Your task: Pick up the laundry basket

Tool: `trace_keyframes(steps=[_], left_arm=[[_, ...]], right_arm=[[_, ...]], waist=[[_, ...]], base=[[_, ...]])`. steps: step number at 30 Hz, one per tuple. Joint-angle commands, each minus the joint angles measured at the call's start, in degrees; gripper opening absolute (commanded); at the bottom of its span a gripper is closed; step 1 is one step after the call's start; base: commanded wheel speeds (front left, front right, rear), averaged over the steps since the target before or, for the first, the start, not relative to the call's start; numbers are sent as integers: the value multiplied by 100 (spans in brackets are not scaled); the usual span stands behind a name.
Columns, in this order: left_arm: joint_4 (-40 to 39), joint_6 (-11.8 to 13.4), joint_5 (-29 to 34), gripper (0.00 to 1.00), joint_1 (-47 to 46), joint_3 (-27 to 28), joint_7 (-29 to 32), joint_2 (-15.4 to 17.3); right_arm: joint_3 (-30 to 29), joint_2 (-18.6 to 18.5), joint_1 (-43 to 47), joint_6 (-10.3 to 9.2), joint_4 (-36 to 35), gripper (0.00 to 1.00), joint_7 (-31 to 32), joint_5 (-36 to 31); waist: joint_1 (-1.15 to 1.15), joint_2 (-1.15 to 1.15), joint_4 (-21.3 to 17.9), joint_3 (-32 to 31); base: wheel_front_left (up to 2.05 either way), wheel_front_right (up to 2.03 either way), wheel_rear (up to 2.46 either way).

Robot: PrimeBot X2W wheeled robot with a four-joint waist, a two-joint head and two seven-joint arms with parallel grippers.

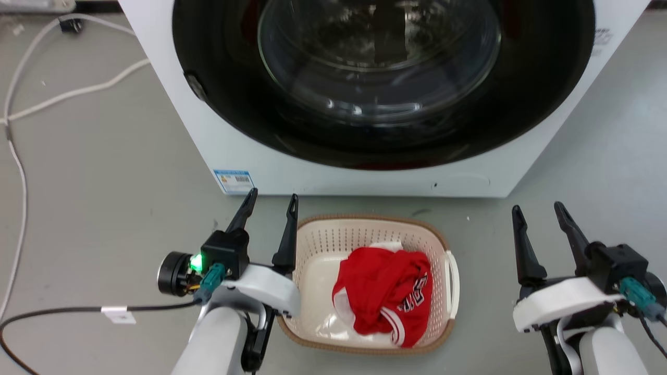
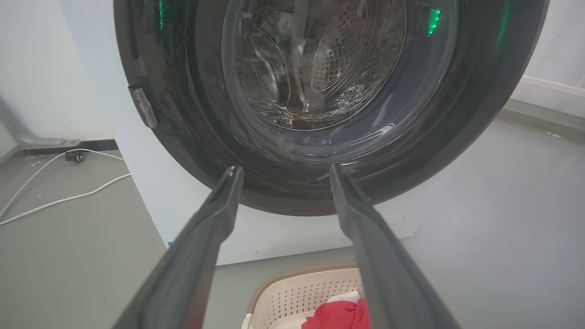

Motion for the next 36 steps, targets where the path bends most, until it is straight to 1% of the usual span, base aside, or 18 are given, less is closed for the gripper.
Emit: trace_keyframes(steps=[1, 11, 18, 23, 28, 32, 36], left_arm=[[103, 25, -7, 100, -177, 3, -16, -1], [1214, -59, -282, 100, -986, 149, -16, 1], [2137, -230, -392, 100, -1547, 381, -16, 60], [2981, -427, -494, 100, -2015, 420, -12, 165], [3755, -588, -630, 100, -2488, 399, 160, 331], [4221, -661, -743, 100, -2766, 335, 359, 462], [4549, -690, -836, 100, -2963, 238, 538, 564]], right_arm=[[15, -12, -187, -2, 83, 100, -35, 25], [202, -127, -1020, -2, 1173, 100, -199, 275], [490, -138, -1750, -2, 2217, 100, -282, 514], [743, -142, -2286, -2, 3036, 100, -337, 693], [1104, -127, -2825, -2, 3865, 100, -377, 890], [1456, -95, -3211, -2, 4474, 100, -382, 1089], [1803, -56, -3526, -2, 4921, 100, -396, 1334]], waist=[[0, 0, -83, 530], [0, 0, -206, 1766], [0, 0, -327, 2487], [0, 0, -369, 2842], [0, 0, -459, 3125], [0, 0, -542, 3299], [0, 0, -609, 3425]], base=[[0, 0, 0], [0, 0, 0], [0, 0, 0], [0, 0, 0], [0, 0, 0], [0, 0, 0], [0, 0, 0]])
